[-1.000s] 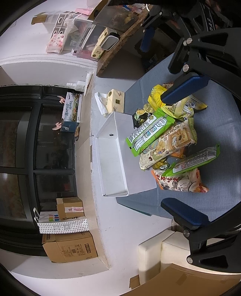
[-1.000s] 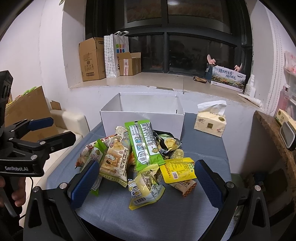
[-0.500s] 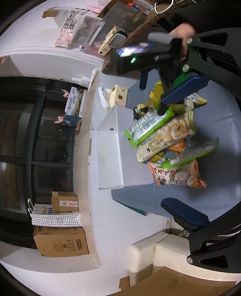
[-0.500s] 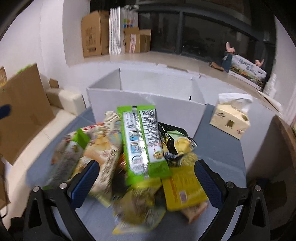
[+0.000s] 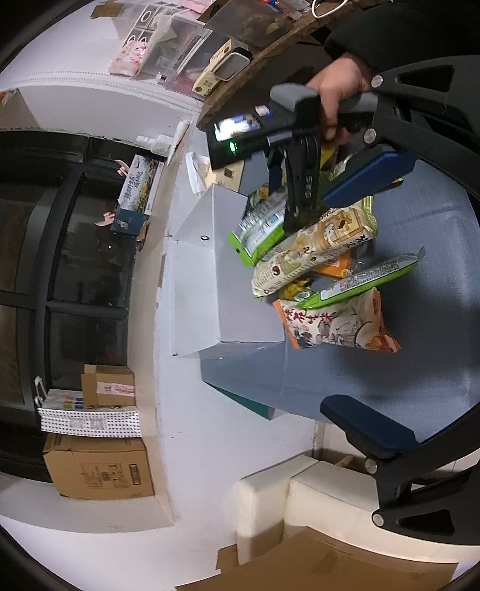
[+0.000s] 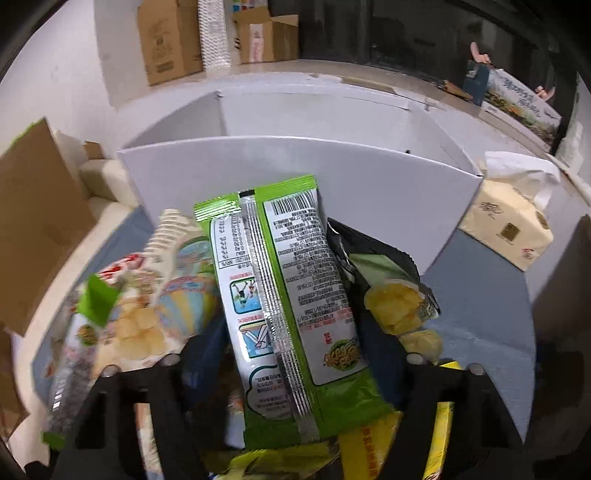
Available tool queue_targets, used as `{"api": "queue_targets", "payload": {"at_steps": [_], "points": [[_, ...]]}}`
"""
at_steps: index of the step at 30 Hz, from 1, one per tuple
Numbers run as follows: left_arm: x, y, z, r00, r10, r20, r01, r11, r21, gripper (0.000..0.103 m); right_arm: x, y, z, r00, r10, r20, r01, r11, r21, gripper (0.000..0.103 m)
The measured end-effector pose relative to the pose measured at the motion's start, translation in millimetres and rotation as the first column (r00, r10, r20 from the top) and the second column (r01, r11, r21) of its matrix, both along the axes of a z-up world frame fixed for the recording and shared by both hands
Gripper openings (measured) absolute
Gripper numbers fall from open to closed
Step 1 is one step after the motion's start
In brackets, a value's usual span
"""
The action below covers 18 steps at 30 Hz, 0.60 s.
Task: Organize snacks
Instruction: 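Grasp the white chip bag with left tool while right tool grasps green bar, drop both in box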
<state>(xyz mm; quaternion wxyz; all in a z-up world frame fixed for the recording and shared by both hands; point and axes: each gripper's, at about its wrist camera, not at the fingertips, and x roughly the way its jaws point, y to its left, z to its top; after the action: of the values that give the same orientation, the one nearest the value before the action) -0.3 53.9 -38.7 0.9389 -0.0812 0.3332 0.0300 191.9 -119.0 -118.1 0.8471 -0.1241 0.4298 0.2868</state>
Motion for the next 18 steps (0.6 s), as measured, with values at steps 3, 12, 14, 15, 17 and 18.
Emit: {"api": "queue_targets", "payload": {"at_steps": [3, 12, 14, 15, 17, 18], "points": [[2, 0, -5, 1.000, -0.011, -0.011, 0.011, 1.000, -0.010, 0.103, -12, -9, 14, 1.000, -0.005, 0.024, 0.004, 0.999, 0.033, 0.072], [31, -30, -20, 0.996, -0.062, -0.066, 0.061, 0.998, -0.022, 0.103, -58, -75, 79, 0.990, -0.078, 0.114, 0.049, 0.970, 0.238, 0.072], [42, -41, -25, 0.994, -0.077, -0.079, 0.076, 0.997, -0.014, 0.103, -70, -87, 92, 0.985, -0.100, 0.143, 0.062, 0.967, 0.246, 0.072], [49, -46, -27, 0.993, -0.081, -0.088, 0.081, 0.997, -0.009, 0.103, -79, -95, 97, 0.982, -0.110, 0.153, 0.069, 0.965, 0.253, 0.072], [67, -58, -34, 0.989, -0.092, -0.112, 0.093, 0.996, 0.002, 0.103, -89, -108, 101, 0.979, -0.124, 0.163, 0.077, 0.959, 0.272, 0.072], [77, -63, -39, 0.988, -0.091, -0.127, 0.093, 0.996, 0.011, 0.103, -96, -114, 103, 0.978, -0.132, 0.164, 0.082, 0.956, 0.283, 0.072]]}}
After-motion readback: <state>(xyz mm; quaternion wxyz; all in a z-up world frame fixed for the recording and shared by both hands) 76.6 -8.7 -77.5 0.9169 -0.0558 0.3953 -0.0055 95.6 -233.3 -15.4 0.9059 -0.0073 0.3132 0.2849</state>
